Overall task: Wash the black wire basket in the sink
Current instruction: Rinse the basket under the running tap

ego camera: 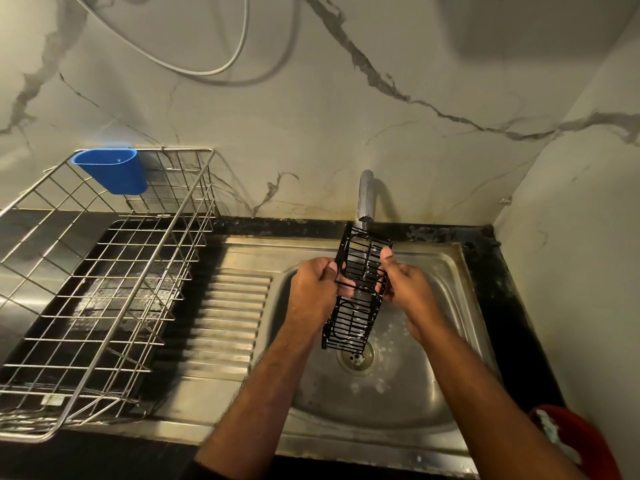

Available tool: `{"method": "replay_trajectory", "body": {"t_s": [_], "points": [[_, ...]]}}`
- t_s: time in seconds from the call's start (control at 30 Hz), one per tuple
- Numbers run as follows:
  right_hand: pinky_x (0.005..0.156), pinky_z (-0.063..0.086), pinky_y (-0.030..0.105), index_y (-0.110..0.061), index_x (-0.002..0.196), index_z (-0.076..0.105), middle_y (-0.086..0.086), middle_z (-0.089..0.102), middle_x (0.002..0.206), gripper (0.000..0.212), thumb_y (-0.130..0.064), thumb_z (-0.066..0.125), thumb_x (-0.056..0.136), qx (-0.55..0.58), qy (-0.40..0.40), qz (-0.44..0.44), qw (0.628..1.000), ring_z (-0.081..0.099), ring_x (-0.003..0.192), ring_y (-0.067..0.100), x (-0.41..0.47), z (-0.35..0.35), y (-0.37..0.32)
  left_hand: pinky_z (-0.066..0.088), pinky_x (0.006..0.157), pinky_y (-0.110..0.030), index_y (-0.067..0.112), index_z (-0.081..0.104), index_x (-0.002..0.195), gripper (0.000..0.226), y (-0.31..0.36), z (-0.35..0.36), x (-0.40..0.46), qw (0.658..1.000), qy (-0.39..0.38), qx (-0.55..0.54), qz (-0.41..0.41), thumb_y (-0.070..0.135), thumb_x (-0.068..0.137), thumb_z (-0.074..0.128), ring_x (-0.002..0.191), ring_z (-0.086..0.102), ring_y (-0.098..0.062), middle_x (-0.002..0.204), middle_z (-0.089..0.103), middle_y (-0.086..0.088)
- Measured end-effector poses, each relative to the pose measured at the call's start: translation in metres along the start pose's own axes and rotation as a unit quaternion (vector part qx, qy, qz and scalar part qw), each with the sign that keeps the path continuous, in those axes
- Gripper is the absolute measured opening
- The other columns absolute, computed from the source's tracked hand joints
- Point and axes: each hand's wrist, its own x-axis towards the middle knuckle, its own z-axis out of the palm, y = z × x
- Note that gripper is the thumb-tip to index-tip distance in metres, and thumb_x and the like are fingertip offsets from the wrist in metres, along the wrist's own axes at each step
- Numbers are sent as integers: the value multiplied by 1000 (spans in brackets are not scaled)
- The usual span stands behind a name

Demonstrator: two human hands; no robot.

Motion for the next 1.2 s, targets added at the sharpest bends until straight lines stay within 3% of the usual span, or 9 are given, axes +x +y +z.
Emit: {"method": "replay_trajectory", "body": {"t_s": [0.13,0.4,0.67,0.77,0.97,1.2], "points": [[76,55,33,-15,86,71,-1,75,82,47,-59,55,92,-7,-1,-3,1000,70,81,17,1,2,-1,64,80,-49,13,71,101,27,-2,-1,1,1000,-5,5,4,20,109,46,74,77,-22,82,79,-7],[88,58,46,0,99,68,12,75,91,69,-67,57,87,-5,11,1,1000,71,93,30,6,2,3,63,81,-52,13,72,101,26,-6,0,4,1000,-4,10,17,18,108,48,73,77,-24,79,78,-7],[89,57,54,1,97,67,14,74,87,83,-79,54,76,-16,7,-11,1000,69,82,25,6,3,6,63,81,-51,19,71,100,25,-8,0,3,1000,-4,12,20,18,108,47,71,76,-22,76,77,-5],[89,57,52,-1,96,69,12,74,85,79,-76,53,79,-17,4,-15,1000,71,83,26,6,4,8,63,81,-49,24,69,95,26,-8,-1,2,1000,-1,16,27,17,108,48,70,76,-21,74,77,-3],[89,56,48,-14,89,71,7,74,82,57,-67,53,89,-23,9,-21,999,69,79,21,7,7,10,63,78,-41,10,70,110,24,-6,-3,-4,999,11,16,26,18,108,48,68,76,-15,79,78,-3],[90,56,48,-18,90,71,11,75,91,52,-66,51,91,-30,15,-31,999,71,88,28,6,6,9,63,77,-39,13,71,109,23,-4,-4,-7,999,10,13,33,19,108,49,69,76,-14,78,78,-2]]}}
